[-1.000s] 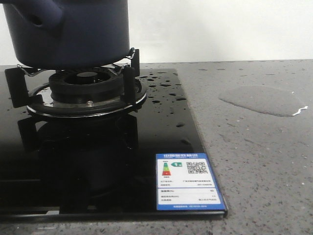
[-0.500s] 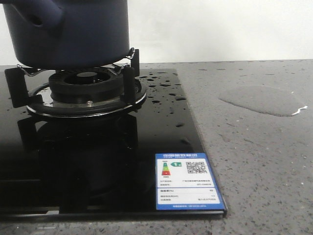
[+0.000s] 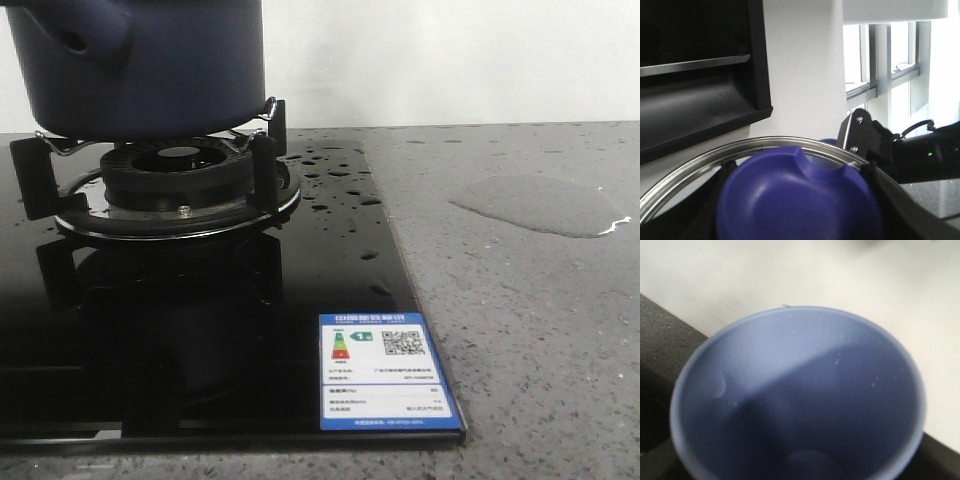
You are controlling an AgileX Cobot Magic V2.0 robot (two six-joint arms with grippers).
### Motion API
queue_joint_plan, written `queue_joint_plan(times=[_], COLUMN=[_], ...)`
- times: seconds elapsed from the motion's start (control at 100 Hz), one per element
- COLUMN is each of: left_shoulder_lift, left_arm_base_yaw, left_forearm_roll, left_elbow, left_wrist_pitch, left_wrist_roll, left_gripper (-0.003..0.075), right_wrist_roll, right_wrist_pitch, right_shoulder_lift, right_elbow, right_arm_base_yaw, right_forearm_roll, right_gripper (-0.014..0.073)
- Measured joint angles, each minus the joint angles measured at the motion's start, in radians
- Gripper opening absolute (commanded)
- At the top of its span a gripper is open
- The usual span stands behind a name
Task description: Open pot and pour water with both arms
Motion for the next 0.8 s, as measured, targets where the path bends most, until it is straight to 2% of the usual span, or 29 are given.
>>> queue_joint_plan(times=[0.06,0.17,0.25,0.32,0.43,0.59,0.8], left_shoulder_lift=[0.0,0.0,0.004,0.015,0.036,0.078,0.12], left_arm_base_yaw=[-0.012,-0.023,-0.023,-0.023,-0.023,-0.023,-0.023], left_forearm_roll=[0.016,0.029,0.03,0.031,0.033,0.037,0.037], left_elbow=[0.002,0.019,0.034,0.049,0.072,0.083,0.087], left_wrist_pitch=[0.002,0.005,0.005,0.005,0.003,-0.001,-0.001], left_wrist_roll=[0.0,0.0,0.0,0.0,0.0,0.0,0.0], left_gripper=[0.021,0.021,0.021,0.021,0.021,0.021,0.021], right_wrist_roll=[0.067,0.161,0.199,0.215,0.223,0.238,0.243], right_wrist_pitch=[-0.093,-0.356,-0.553,-0.667,-0.723,-0.754,-0.968], right_shoulder_lift=[-0.085,-0.221,-0.301,-0.338,-0.347,-0.344,-0.326], right_elbow=[0.104,0.34,0.493,0.605,0.726,0.819,0.868], right_arm_base_yaw=[-0.047,-0.152,-0.231,-0.295,-0.349,-0.357,-0.386], right_forearm_roll=[0.008,0.009,0.005,-0.001,-0.008,-0.01,0.02], right_gripper=[0.0358,0.0358,0.0358,0.0358,0.0358,0.0358,0.0367])
